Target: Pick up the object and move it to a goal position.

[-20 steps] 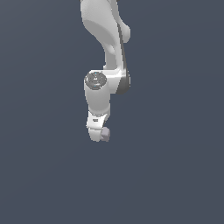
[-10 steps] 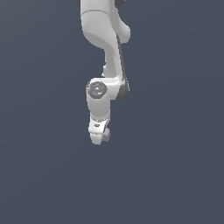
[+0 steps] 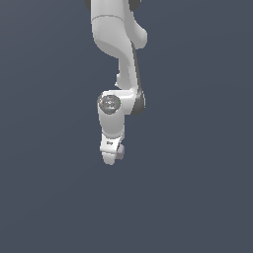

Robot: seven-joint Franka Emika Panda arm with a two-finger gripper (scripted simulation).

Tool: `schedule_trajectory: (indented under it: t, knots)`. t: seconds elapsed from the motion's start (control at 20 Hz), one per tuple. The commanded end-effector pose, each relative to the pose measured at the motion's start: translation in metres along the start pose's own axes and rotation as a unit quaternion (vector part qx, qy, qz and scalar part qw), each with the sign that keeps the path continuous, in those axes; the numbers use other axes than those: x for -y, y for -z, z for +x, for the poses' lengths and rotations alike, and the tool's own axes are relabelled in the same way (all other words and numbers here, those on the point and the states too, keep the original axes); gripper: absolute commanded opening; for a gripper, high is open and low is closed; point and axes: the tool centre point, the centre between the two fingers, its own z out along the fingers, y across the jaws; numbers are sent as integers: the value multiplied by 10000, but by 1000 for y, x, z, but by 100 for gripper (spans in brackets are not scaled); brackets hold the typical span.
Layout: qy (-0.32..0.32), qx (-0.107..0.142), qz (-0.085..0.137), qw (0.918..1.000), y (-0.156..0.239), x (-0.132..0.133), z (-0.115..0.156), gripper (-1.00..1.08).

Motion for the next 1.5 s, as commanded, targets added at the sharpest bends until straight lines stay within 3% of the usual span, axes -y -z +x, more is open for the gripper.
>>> schedule_trajectory:
  t: [0.0,0.35,0.65,1.45]
  knots:
    - [0,0,6,10000,-1,0,0,-100]
    - [0,1,-1,10000,0,0,4,-100]
    - [0,1,-1,10000,2,1,33,-100]
    - [-4,1,3,10000,12,3,212,-100]
